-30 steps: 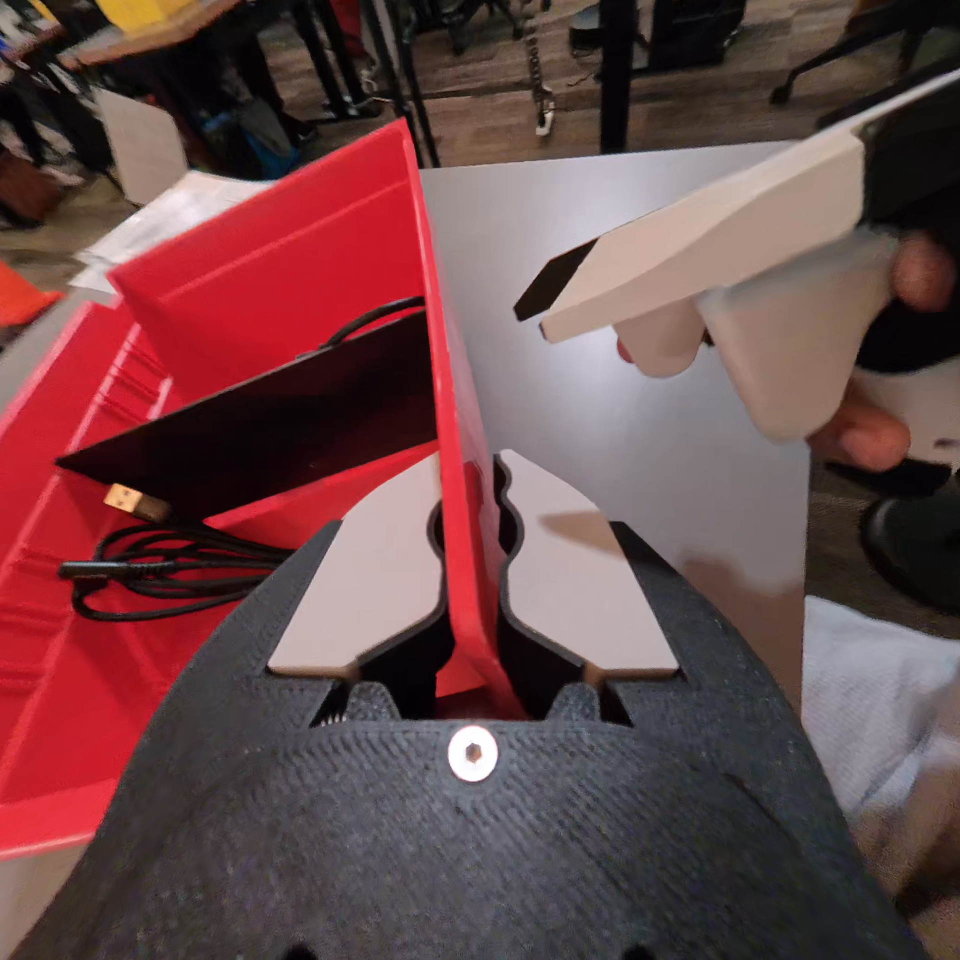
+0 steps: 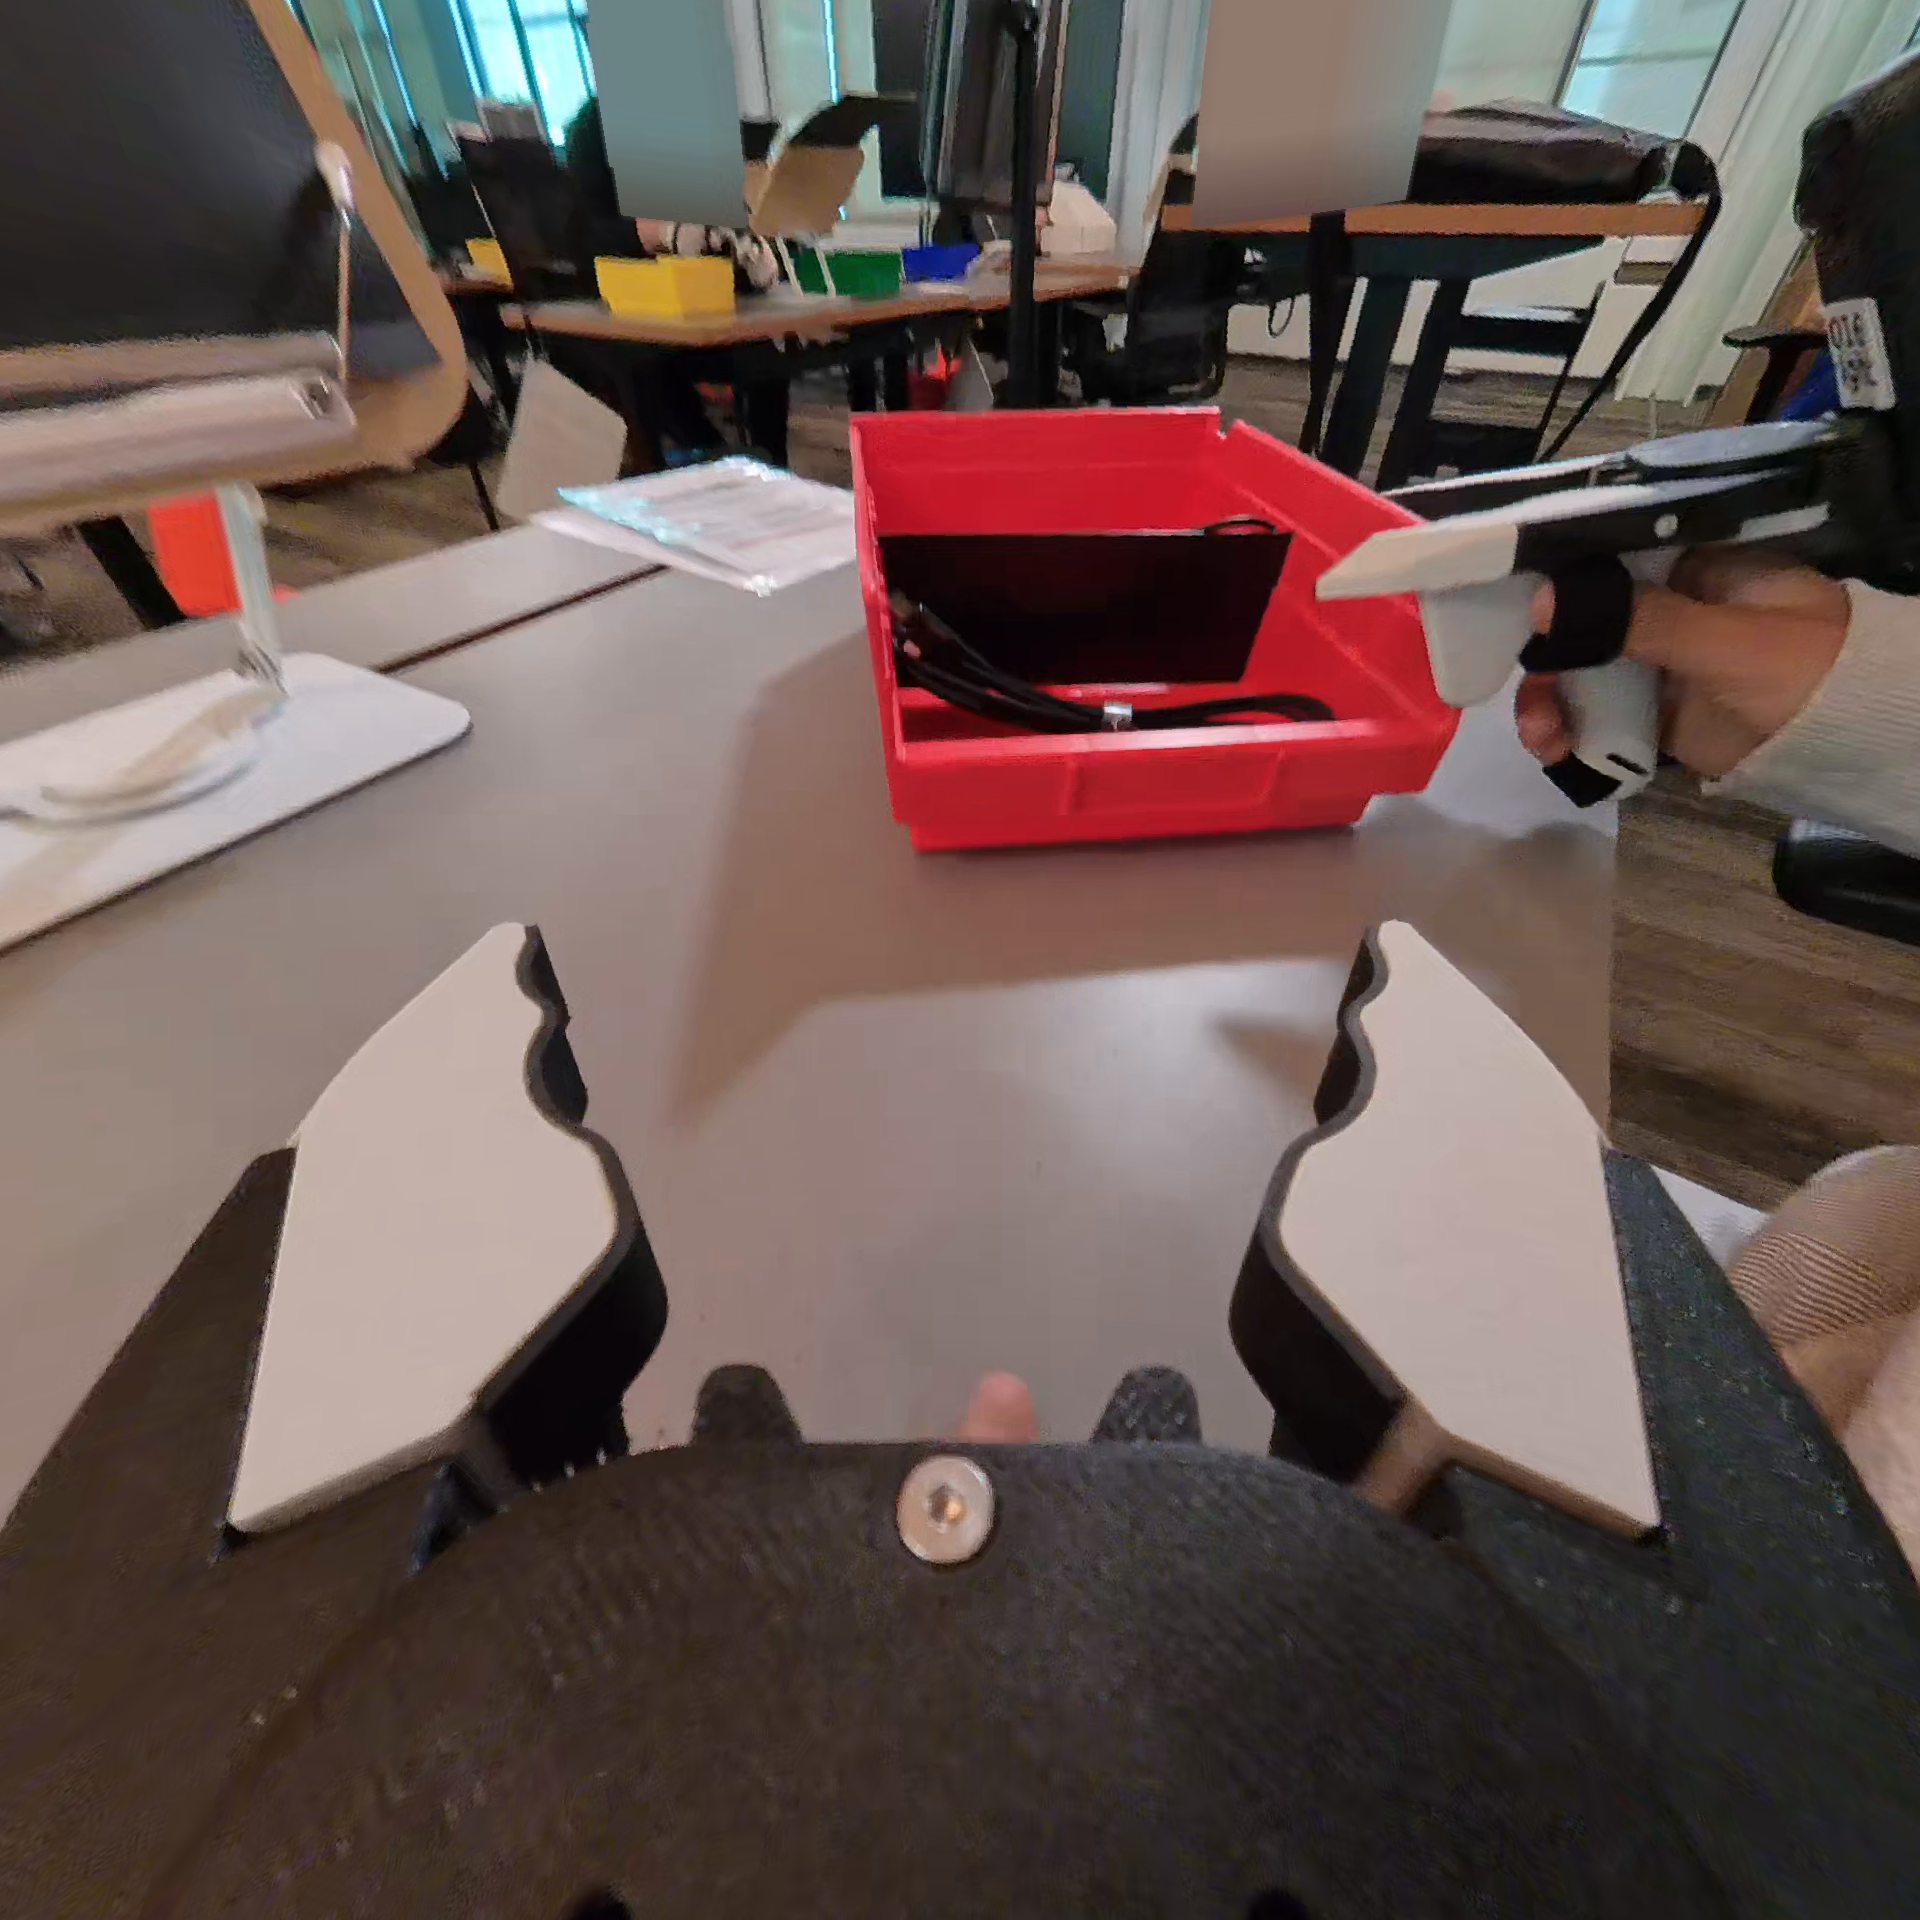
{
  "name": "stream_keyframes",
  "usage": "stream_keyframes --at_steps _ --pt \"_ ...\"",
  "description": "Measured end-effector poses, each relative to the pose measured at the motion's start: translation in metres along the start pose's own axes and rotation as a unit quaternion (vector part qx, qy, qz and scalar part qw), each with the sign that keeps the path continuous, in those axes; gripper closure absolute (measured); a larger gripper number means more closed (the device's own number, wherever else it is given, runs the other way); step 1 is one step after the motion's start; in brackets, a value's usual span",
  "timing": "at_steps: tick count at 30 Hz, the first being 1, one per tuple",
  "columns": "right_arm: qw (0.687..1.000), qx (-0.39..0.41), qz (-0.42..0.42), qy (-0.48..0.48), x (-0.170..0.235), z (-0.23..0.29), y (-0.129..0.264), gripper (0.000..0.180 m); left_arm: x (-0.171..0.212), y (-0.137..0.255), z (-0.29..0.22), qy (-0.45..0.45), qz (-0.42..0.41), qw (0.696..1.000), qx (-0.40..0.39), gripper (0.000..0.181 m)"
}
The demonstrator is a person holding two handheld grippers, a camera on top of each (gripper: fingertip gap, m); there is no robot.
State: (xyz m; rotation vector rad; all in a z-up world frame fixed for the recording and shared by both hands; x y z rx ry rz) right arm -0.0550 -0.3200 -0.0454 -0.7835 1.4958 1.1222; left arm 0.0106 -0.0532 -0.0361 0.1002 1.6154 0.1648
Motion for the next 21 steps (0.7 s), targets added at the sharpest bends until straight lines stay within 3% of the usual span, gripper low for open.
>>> stream_keyframes --at_steps 6,11,16,21 --pt "0.996 0.078 0.013 -0.039 -0.001 -0.066 -0.01 0.117 -0.006 0.008 -0.005 0.059 -0.04 0.996 0.05 0.052" --pt "0.994 0.043 0.039 -0.094 -0.002 -0.09 -0.018 0.164 -0.002 0.001 -0.012 0.142 -0.064 0.982 0.105 0.052" --pt "0.994 0.095 0.046 -0.001 -0.004 -0.118 -0.036 0.173 -0.002 0.002 -0.012 0.147 -0.064 0.981 0.111 0.056" --pt "0.996 0.064 0.051 -0.045 -0.006 -0.132 -0.049 0.173 0.003 -0.001 -0.011 0.148 -0.054 0.981 0.109 0.058"
Point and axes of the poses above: each gripper's, where its closed fingertips meet, y back along the fingers, x out of its underside, z = x × y across the jaws, the point moved 1 cm from there along y, back along the fingers, and after that the axes turned 14 degrees about x, right-handed, at the moved point
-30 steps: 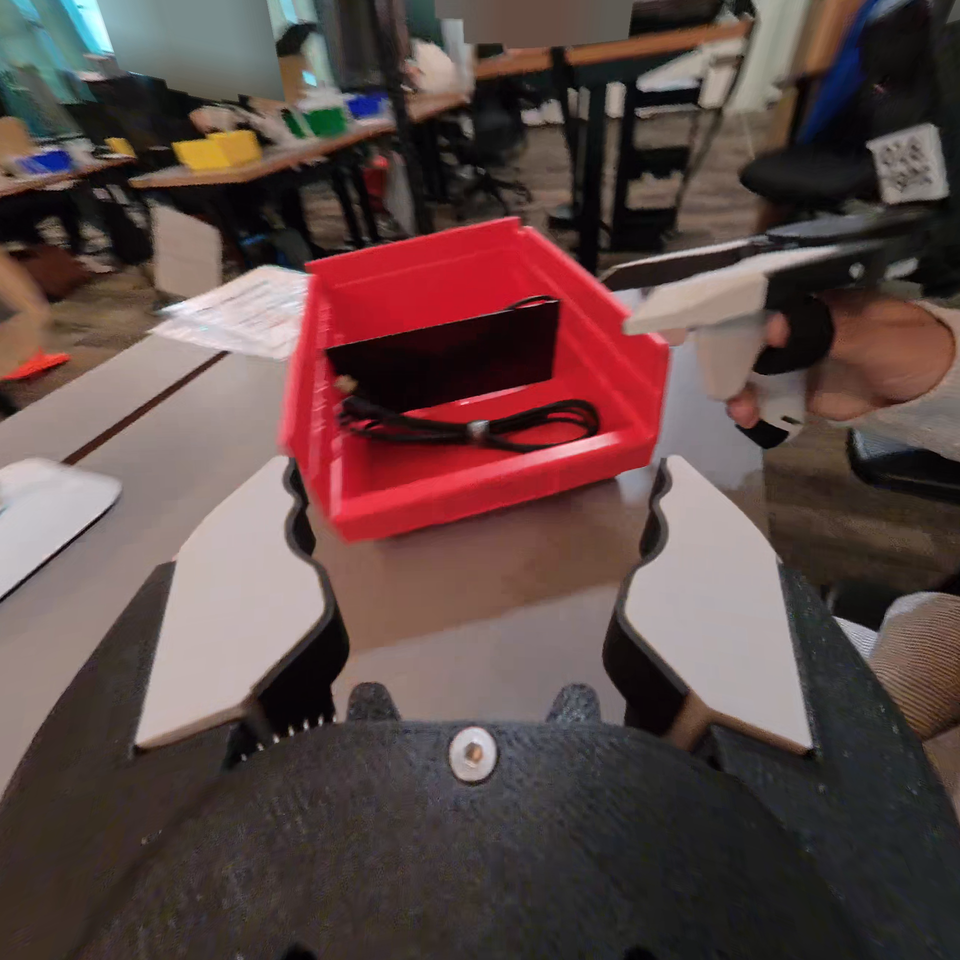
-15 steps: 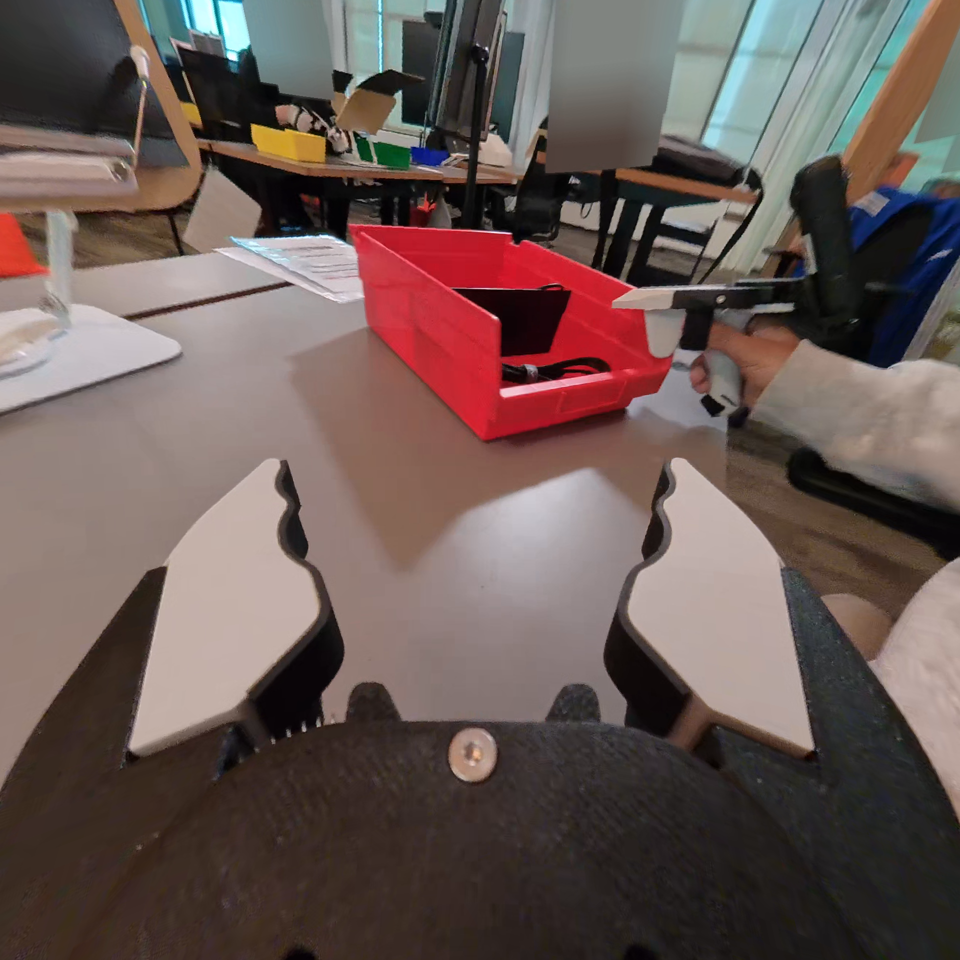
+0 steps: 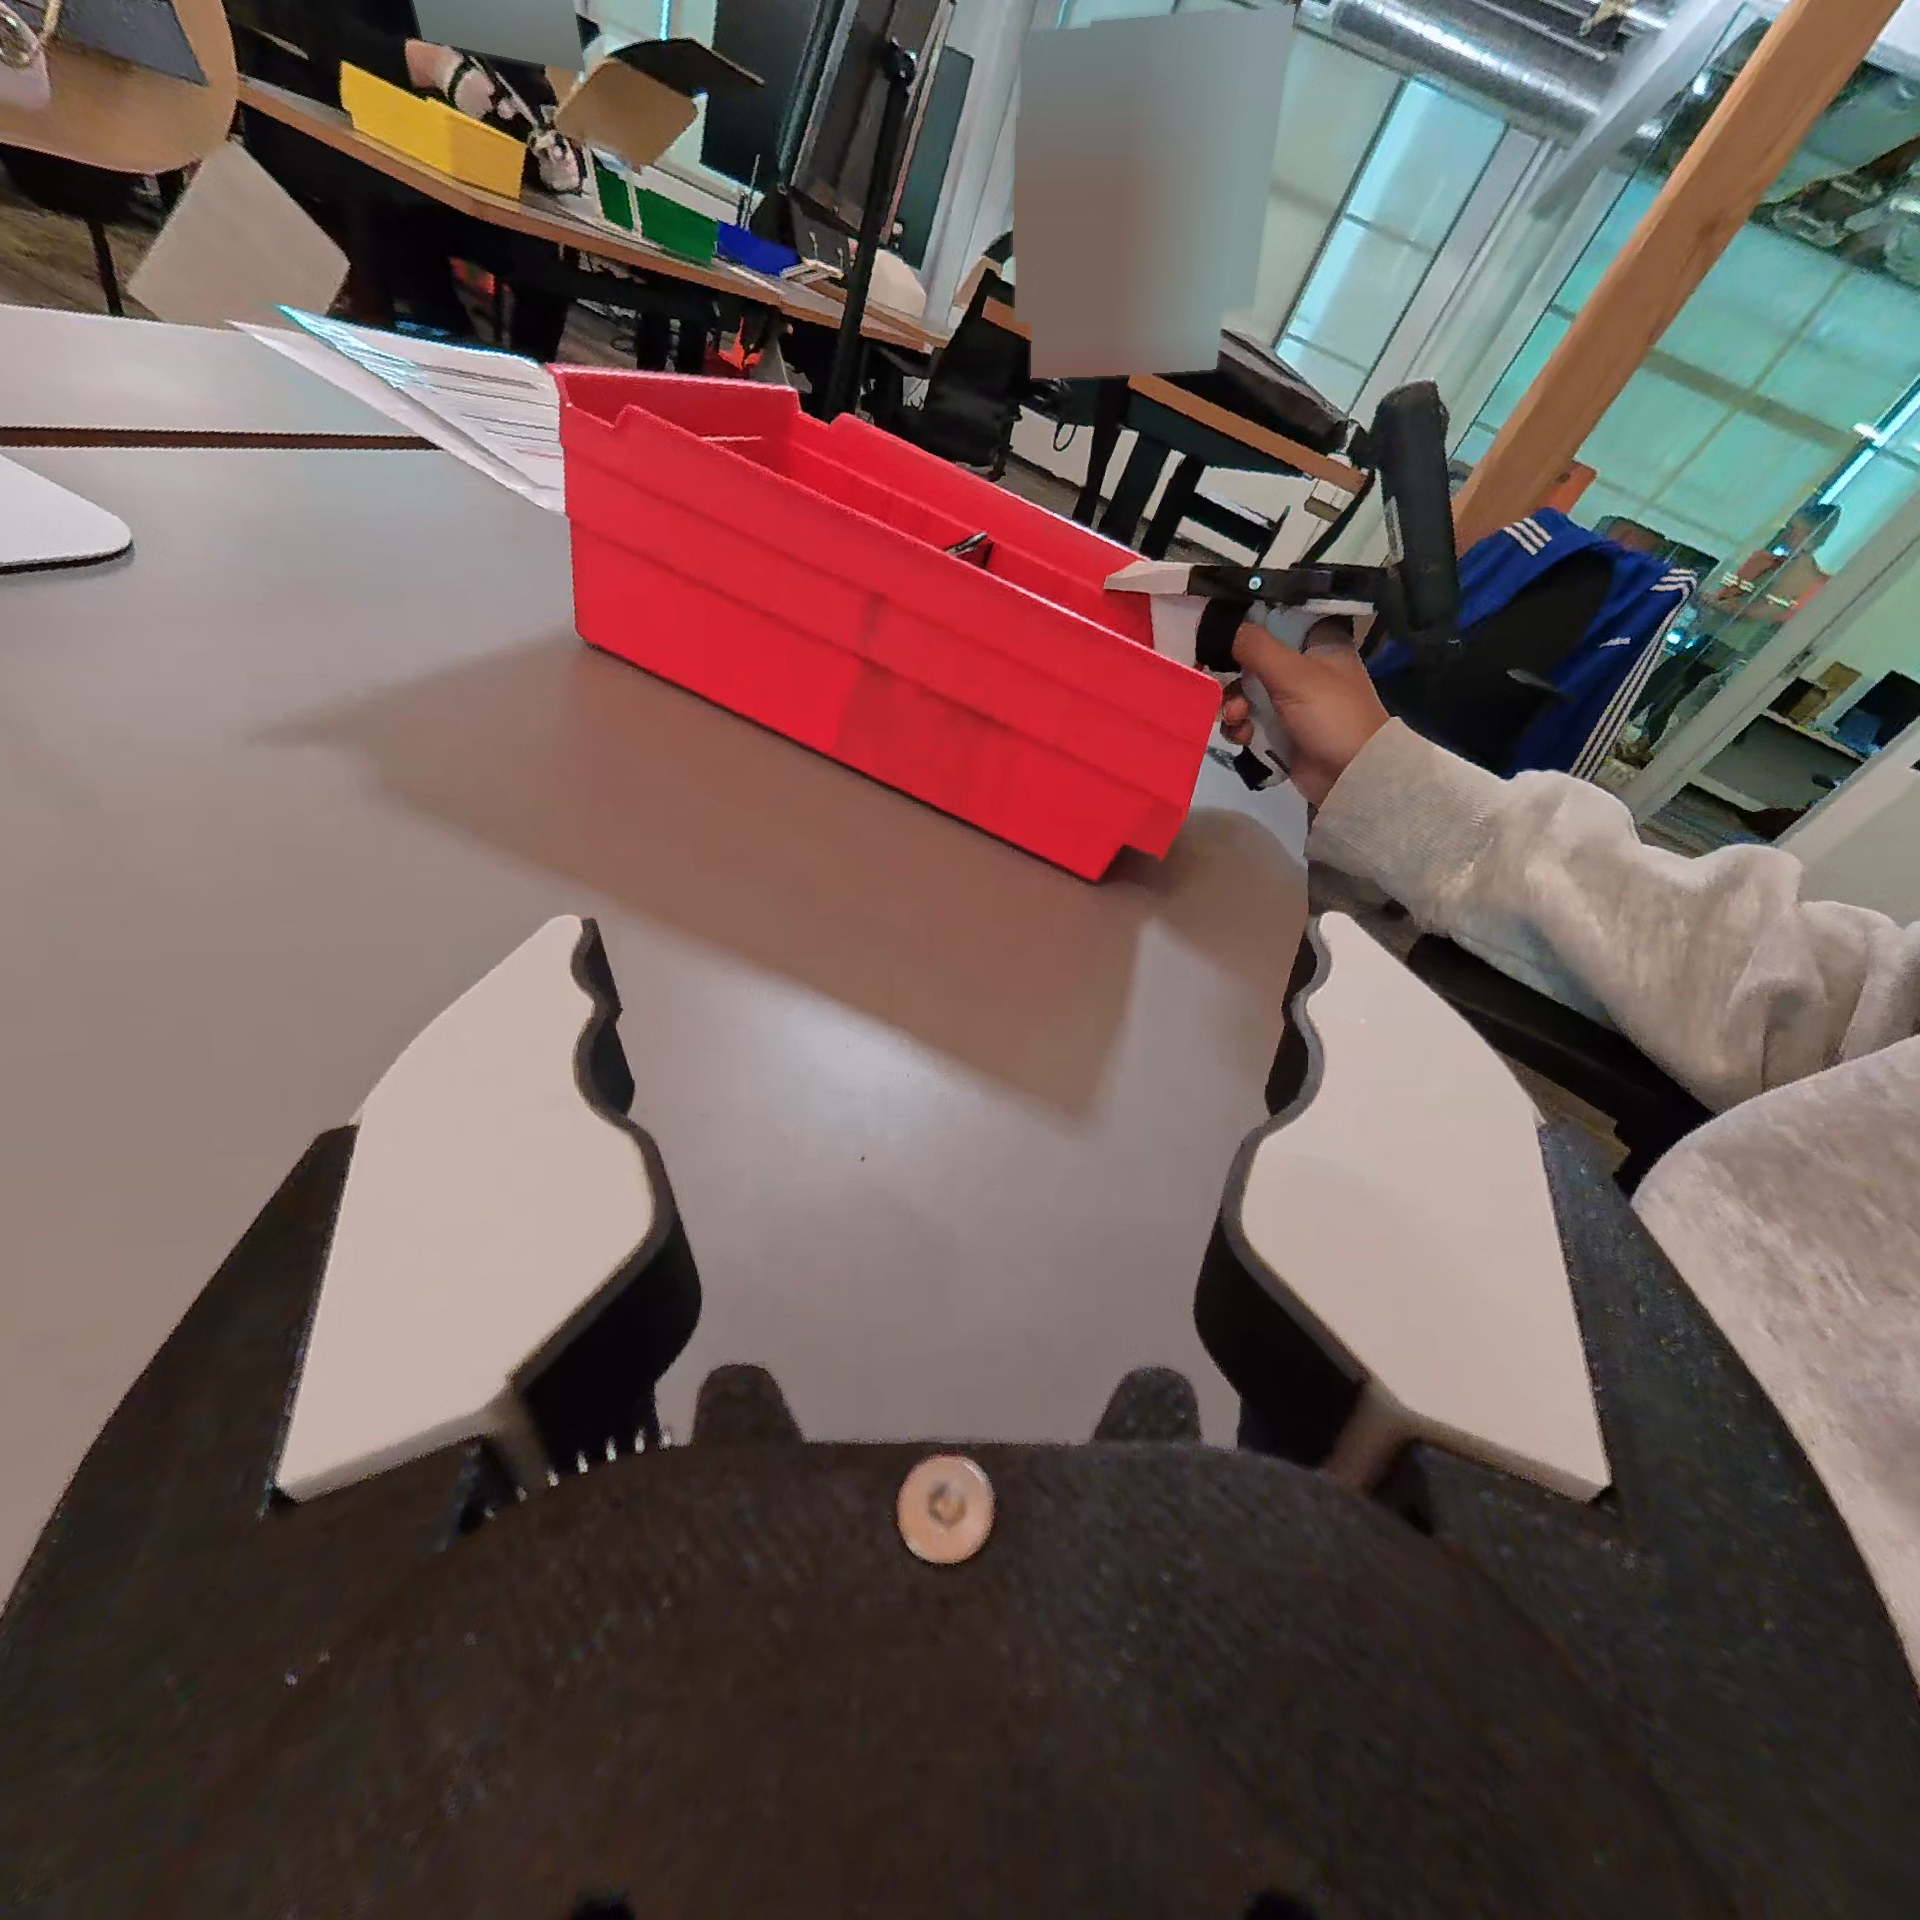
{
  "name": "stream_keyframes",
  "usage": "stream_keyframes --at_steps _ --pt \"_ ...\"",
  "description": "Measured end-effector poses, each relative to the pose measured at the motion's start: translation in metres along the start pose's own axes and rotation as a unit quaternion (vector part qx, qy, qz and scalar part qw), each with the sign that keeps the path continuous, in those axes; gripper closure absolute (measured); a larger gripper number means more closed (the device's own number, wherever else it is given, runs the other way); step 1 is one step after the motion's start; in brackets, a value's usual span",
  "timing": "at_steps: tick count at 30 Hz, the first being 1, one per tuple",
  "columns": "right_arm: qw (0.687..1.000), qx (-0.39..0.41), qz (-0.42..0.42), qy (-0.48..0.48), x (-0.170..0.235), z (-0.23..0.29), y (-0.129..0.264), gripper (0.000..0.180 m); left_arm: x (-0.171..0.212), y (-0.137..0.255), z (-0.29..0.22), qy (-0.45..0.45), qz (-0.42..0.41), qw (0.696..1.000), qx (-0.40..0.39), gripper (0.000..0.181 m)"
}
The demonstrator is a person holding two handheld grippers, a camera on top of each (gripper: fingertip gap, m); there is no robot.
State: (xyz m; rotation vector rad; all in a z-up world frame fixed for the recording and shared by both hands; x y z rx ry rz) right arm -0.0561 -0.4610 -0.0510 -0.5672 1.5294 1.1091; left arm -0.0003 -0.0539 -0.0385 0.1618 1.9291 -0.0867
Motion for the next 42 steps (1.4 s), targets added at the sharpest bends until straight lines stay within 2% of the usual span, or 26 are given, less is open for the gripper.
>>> stream_keyframes --at_steps 4,10,12,15,18,20,22,23,26,28,30,32,35,36,37,39,42 --pt "0.999 0.031 -0.013 0.033 -0.004 -0.015 -0.009 0.173 0.002 -0.002 0.002 0.007 0.0 1.0 0.004 0.058" --pt "0.998 0.046 -0.04 0.017 -0.01 -0.035 -0.022 0.175 0.004 -0.004 0.004 0.031 -0.002 0.999 0.012 0.059" --pt "0.998 0.055 -0.037 -0.012 -0.008 -0.04 -0.022 0.16 0.005 -0.003 0.004 0.023 0.004 1.0 0.008 0.059" --pt "0.993 0.059 -0.083 -0.062 -0.03 -0.045 0.001 0.14 0.006 -0.002 0.005 0.013 0.011 1.0 0.001 0.06" --pt "0.98 0.056 -0.179 -0.067 -0.067 -0.032 0.047 0.142 0.006 0.001 0.01 0.009 0.016 1.0 -0.009 0.06" --pt "0.972 0.027 -0.229 -0.052 -0.082 -0.002 0.072 0.148 0.003 0.008 0.018 -0.014 0.026 0.999 -0.032 0.062" --pt "0.967 -0.059 -0.234 -0.079 -0.084 0.045 0.082 0.153 -0.012 0.035 0.04 -0.087 0.051 0.988 -0.115 0.084" --pt "0.963 -0.122 -0.216 -0.106 -0.078 0.074 0.083 0.153 -0.029 0.06 0.054 -0.141 0.052 0.972 -0.182 0.095" --pt "0.942 -0.277 -0.117 -0.151 -0.042 0.16 0.082 0.152 -0.086 0.152 0.07 -0.265 0.011 0.892 -0.365 0.104" --pt "0.929 -0.342 -0.059 -0.128 -0.018 0.205 0.085 0.152 -0.105 0.211 0.077 -0.295 0.017 0.839 -0.457 0.101" --pt "0.917 -0.391 -0.027 -0.08 0.0 0.236 0.092 0.154 -0.099 0.263 0.095 -0.29 0.106 0.784 -0.538 0.091" --pt "0.906 -0.423 -0.011 -0.036 0.013 0.254 0.099 0.155 -0.073 0.301 0.116 -0.239 0.208 0.754 -0.576 0.078" --pt "0.901 -0.433 -0.002 -0.005 0.023 0.264 0.101 0.156 -0.017 0.317 0.138 -0.106 0.261 0.789 -0.546 0.077" --pt "0.9 -0.435 0.002 -0.004 0.024 0.264 0.101 0.157 -0.001 0.316 0.143 -0.071 0.261 0.807 -0.525 0.085" --pt "0.899 -0.437 0.006 -0.006 0.025 0.264 0.101 0.157 0.011 0.314 0.145 -0.061 0.264 0.825 -0.496 0.105" --pt "0.898 -0.44 0.016 -0.019 0.025 0.261 0.1 0.157 0.009 0.323 0.149 -0.113 0.259 0.82 -0.498 0.116" --pt "0.897 -0.44 0.023 -0.036 0.024 0.255 0.099 0.156 0.0 0.335 0.14 -0.132 0.25 0.807 -0.518 0.137"
Point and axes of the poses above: each gripper's, where its closed fingertips meet, y back along the fingers, x out of its underside, z = x × y across the jaws, the point moved 1 cm from there along y, back along the fingers, and after that the axes turned 14 degrees about x, right-handed, at the moved point
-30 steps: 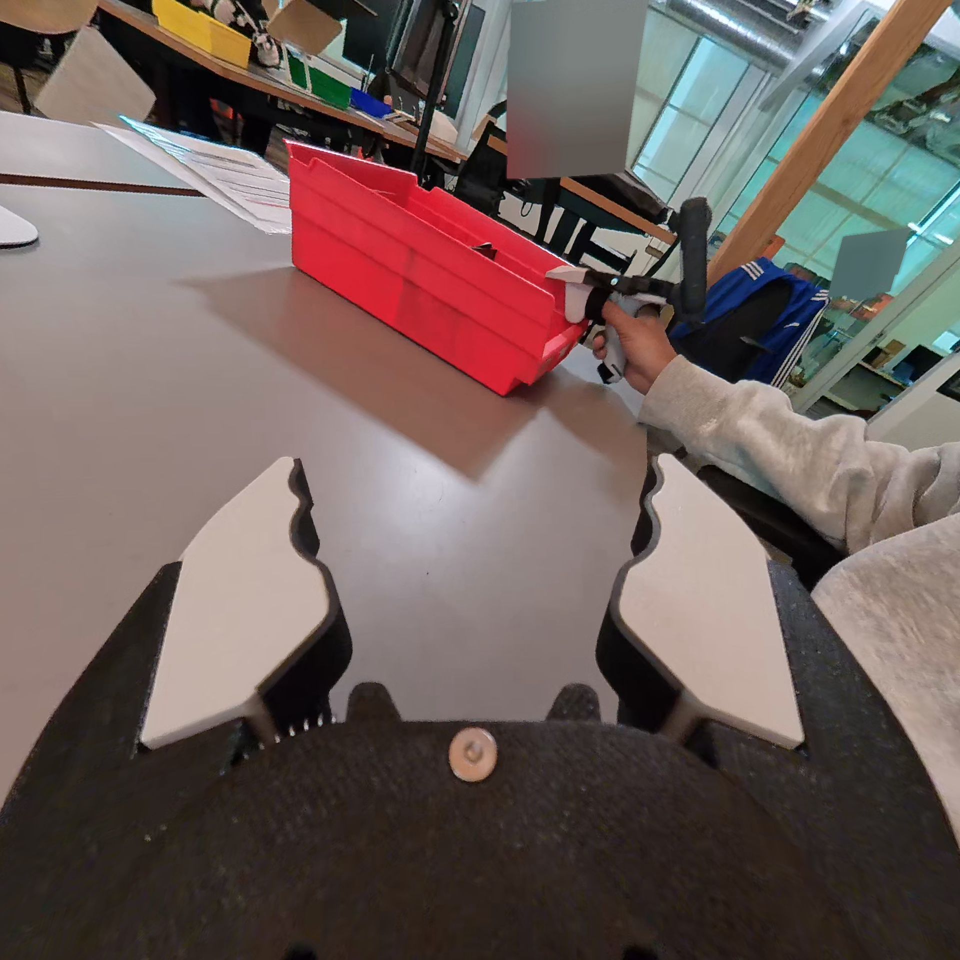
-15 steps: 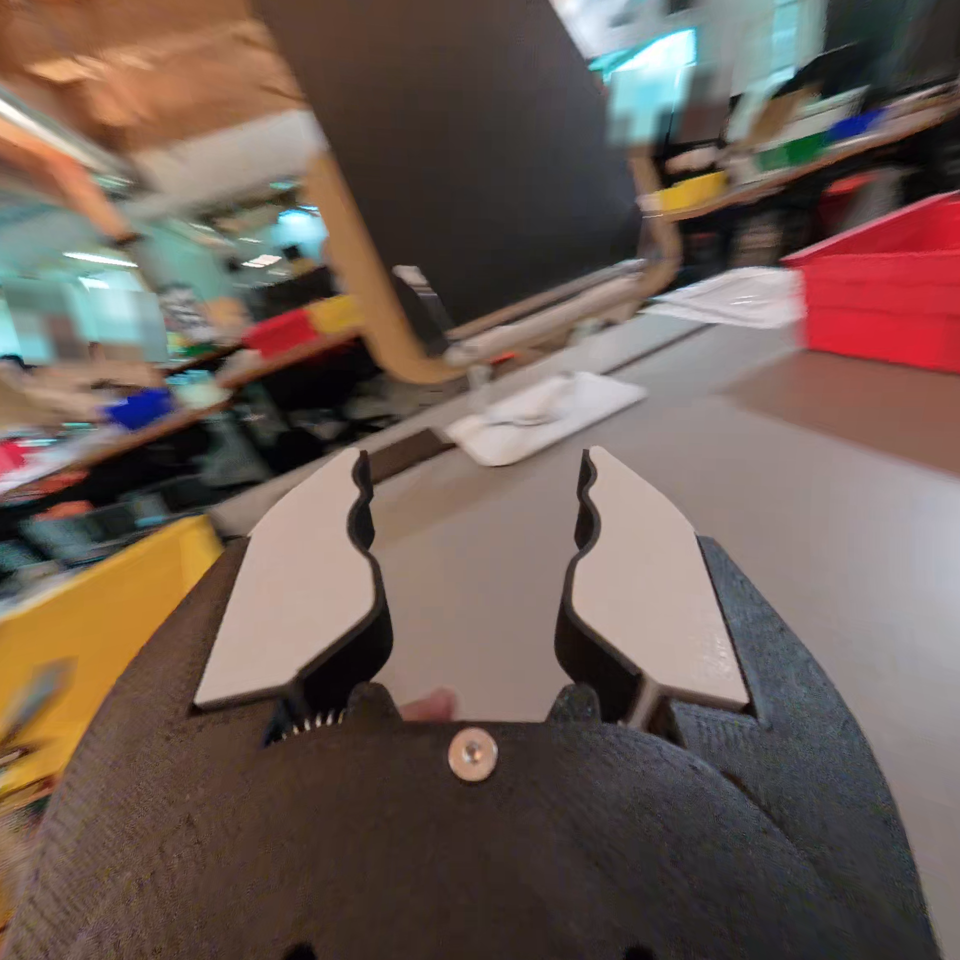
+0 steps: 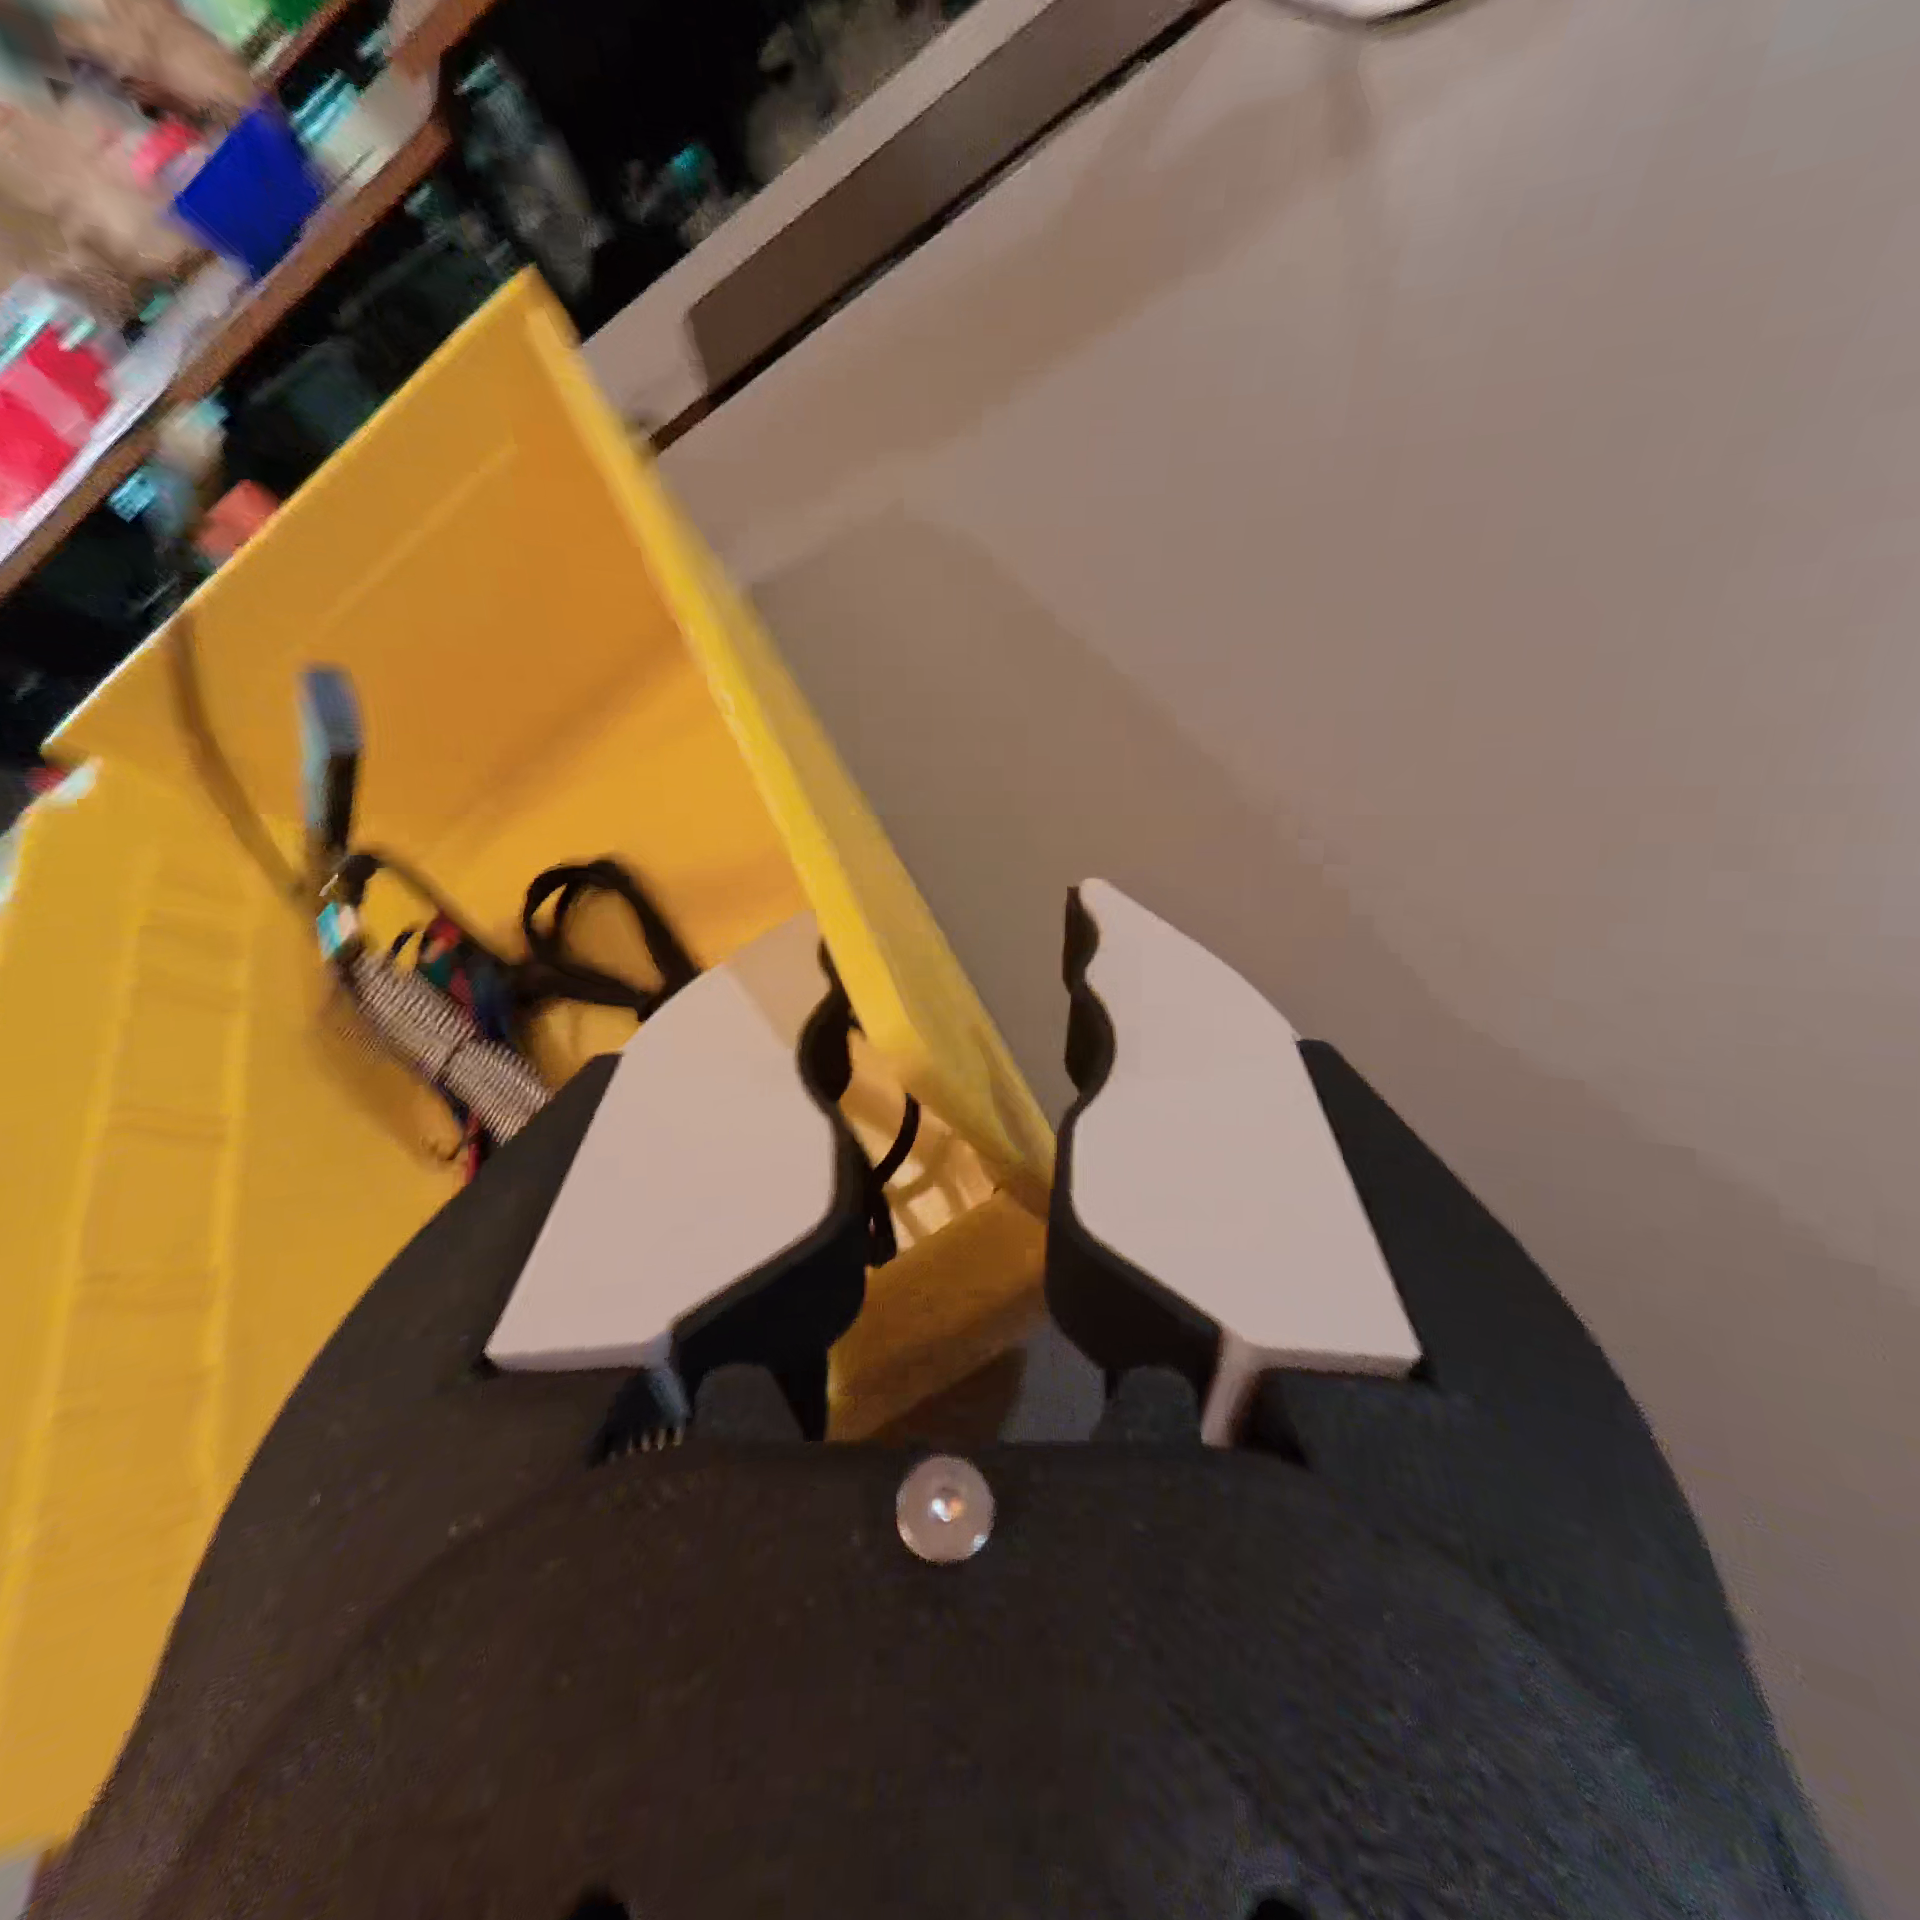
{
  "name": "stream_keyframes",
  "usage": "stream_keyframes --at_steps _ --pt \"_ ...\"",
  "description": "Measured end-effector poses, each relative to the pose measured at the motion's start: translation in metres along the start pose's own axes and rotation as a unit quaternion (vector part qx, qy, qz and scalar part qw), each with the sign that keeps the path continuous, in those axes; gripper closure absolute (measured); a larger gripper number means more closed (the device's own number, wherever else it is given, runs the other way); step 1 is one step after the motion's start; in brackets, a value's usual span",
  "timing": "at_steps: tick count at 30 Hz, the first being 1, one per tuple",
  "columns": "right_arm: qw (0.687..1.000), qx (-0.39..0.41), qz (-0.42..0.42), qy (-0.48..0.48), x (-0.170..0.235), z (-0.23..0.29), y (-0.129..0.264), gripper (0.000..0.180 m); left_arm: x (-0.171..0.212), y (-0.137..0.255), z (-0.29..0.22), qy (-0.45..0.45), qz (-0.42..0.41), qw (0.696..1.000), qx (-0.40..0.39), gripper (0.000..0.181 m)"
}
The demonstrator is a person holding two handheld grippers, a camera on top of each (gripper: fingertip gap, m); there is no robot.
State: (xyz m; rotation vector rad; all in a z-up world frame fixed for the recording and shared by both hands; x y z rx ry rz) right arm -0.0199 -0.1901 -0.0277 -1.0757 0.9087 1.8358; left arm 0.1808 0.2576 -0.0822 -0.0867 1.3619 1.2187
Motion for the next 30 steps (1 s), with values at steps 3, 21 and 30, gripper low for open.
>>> stream_keyframes --at_steps 3,21,30 --pt "1.0 0.012 0.002 -0.026 -0.001 -0.006 0.003 0.156 0.018 0.025 0.018 0.046 0.024 0.997 -0.049 0.165" --pt "0.992 -0.037 0.017 -0.119 0.005 0.004 0.003 0.152 -0.009 0.097 -0.043 0.075 -0.134 0.988 0.02 0.147" --pt "0.993 -0.043 0.036 -0.106 0.013 0.012 -0.003 0.152 -0.042 0.119 0.092 -0.047 -0.072 0.994 -0.066 0.112"
Point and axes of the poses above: each gripper's, where its closed fingertips meet, y back along the fingers, x out of its underside, z = x × y across the jaws, the point moved 1 cm from there along y, back along the fingers, and after that the axes turned 14 degrees about x, right-handed, at the moved point
